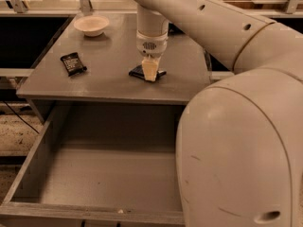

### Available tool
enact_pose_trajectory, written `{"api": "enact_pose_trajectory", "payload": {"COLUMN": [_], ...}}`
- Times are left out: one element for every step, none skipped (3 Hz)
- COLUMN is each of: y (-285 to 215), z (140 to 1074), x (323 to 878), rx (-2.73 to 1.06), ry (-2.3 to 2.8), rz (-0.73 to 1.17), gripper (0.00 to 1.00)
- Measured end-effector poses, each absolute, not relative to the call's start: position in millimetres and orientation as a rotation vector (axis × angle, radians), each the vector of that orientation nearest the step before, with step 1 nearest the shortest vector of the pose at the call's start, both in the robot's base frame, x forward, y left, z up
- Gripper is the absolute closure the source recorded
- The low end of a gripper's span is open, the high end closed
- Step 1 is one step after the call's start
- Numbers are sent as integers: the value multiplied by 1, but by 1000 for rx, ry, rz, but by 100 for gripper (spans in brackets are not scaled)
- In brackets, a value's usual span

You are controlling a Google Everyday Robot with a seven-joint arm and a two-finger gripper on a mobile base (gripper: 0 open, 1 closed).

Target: Place rxbar blueberry into top drawer

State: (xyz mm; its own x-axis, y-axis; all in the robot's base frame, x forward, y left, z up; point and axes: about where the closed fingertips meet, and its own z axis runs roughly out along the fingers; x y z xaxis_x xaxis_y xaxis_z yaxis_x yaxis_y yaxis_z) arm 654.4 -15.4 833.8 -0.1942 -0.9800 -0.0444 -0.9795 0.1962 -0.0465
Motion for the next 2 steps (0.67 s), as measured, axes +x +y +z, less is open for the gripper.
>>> {"api": "enact_pose_trajectory", "payload": {"y": [-15,-13], "z": [834,841], "x": [655,660], "rx": [-1952,-1934], "ry": [2379,2350], "rz": [-13,-49], "gripper": [100,100]}}
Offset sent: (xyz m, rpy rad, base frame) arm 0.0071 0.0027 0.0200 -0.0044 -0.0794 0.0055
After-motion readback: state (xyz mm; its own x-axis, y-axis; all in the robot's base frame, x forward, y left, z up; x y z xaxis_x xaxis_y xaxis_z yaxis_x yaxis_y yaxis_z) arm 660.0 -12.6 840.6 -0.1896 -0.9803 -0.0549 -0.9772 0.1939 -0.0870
